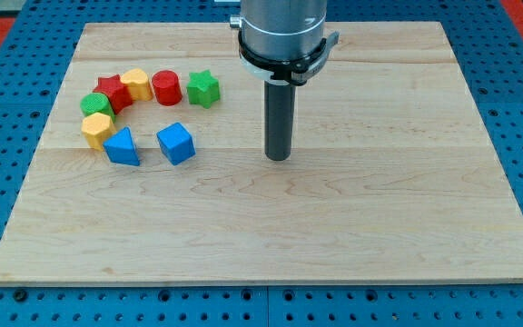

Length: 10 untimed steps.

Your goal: Slightly move the green star to upside of itself

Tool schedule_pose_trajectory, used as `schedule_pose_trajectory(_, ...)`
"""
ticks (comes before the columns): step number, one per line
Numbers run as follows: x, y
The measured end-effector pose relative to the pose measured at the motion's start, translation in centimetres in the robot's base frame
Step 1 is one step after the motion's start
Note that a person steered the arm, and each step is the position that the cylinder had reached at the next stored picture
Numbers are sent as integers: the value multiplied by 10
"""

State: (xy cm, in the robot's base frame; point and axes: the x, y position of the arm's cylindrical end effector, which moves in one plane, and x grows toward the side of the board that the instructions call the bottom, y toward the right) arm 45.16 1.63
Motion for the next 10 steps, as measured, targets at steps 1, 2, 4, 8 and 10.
schedule_pose_trajectory(1,-18,0)
schedule_pose_trajectory(2,-25,-10)
schedule_pose_trajectory(4,-43,-87)
schedule_pose_trajectory(8,-88,-106)
schedule_pose_trajectory(10,-95,-112)
